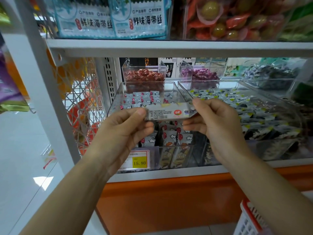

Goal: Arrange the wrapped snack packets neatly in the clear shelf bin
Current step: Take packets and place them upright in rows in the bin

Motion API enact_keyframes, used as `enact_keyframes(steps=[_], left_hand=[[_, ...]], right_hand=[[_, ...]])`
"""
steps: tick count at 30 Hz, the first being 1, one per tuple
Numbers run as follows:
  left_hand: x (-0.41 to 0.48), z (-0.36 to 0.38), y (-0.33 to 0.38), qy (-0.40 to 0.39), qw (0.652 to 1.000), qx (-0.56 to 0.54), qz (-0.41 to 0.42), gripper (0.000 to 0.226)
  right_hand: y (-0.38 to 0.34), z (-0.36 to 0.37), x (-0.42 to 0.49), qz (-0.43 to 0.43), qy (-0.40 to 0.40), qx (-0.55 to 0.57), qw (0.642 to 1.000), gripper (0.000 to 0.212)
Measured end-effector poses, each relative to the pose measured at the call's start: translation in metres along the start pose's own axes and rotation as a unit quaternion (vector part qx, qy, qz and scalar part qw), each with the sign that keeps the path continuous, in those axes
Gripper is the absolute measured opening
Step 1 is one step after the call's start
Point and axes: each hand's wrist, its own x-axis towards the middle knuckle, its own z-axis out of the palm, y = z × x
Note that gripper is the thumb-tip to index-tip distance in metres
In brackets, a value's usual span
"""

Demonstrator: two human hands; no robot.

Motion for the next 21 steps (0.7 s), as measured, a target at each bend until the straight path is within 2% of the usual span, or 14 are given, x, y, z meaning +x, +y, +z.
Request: enact_keyframes(steps=[4,10,13,17,21], left_hand=[[0.0000,0.0020,-0.0028,0.013,1.000,0.019,0.019,0.019],[0.0021,-0.0031,-0.0011,0.056,0.998,0.009,0.038,0.021],[0.0016,-0.0044,-0.0015,0.038,0.998,0.035,0.047,0.021],[-0.0010,-0.0021,-0.0033,0.006,0.992,0.097,0.082,0.020],[-0.0001,-0.0035,-0.0019,0.001,0.992,0.097,0.077,0.025]], right_hand=[[0.0009,-0.0008,0.0001,0.009,0.005,0.014,1.000,0.021],[0.0004,-0.0003,0.0017,0.004,-0.071,0.049,0.996,0.022],[0.0001,0.0000,0.0023,0.041,-0.055,0.087,0.994,0.007],[-0.0010,-0.0007,0.0044,0.088,0.008,0.137,0.987,0.016],[0.0010,-0.0047,0.0043,0.053,-0.020,0.082,0.995,0.013]])
